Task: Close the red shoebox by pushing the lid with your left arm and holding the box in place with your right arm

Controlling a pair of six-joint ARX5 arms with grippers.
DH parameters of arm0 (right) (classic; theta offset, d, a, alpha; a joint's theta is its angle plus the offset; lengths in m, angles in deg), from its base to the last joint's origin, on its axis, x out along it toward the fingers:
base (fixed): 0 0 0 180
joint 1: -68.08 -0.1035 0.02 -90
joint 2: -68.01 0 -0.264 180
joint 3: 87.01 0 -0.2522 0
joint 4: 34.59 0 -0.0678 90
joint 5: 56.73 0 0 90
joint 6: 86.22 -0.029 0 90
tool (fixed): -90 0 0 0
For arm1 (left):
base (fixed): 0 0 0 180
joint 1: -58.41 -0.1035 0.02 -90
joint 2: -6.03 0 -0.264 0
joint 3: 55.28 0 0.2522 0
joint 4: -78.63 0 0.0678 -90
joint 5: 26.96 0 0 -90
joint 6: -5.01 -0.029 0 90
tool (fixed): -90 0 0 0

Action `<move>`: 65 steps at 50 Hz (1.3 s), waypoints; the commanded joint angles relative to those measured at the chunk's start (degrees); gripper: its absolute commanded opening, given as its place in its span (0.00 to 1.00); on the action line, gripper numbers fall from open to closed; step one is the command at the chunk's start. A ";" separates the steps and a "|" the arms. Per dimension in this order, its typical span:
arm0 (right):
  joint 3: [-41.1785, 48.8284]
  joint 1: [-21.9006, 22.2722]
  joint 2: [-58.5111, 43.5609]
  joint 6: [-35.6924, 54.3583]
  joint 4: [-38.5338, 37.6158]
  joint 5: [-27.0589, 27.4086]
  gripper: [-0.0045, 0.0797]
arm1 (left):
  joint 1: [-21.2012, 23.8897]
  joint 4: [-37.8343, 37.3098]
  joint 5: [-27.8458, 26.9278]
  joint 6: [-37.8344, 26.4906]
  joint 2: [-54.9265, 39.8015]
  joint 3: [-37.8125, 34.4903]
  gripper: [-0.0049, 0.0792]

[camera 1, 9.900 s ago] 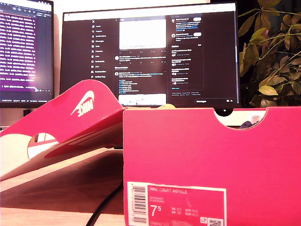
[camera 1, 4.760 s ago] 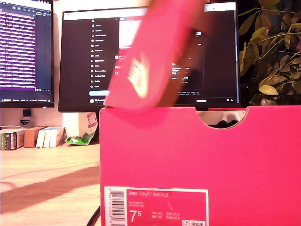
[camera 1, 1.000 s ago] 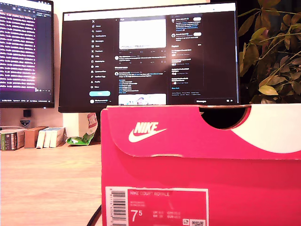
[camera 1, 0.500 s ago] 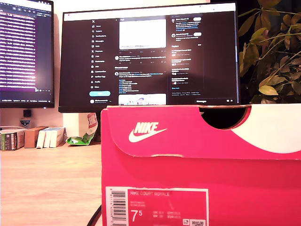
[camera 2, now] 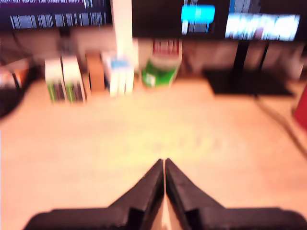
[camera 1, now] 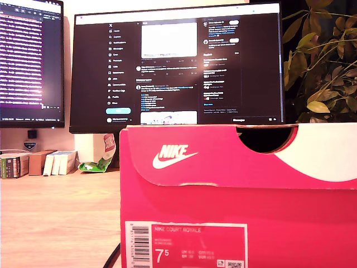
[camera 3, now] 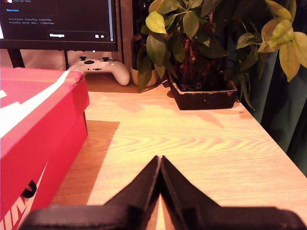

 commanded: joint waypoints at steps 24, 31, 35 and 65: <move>0.92 0.98 0.37 -0.22 -0.46 0.17 0.04 | -0.24 -8.79 -0.04 0.20 2.69 -1.79 0.04; 0.92 3.04 0.37 -0.22 -0.46 0.22 0.04 | -1.36 -9.22 -0.02 0.20 8.31 -1.79 0.04; 0.92 4.11 0.37 -0.22 -0.48 0.20 0.04 | -2.08 -9.03 -0.02 0.20 11.30 -1.79 0.04; 0.92 7.26 0.37 -0.22 -0.46 0.24 0.04 | -3.76 -9.18 0.13 0.17 11.08 -1.79 0.04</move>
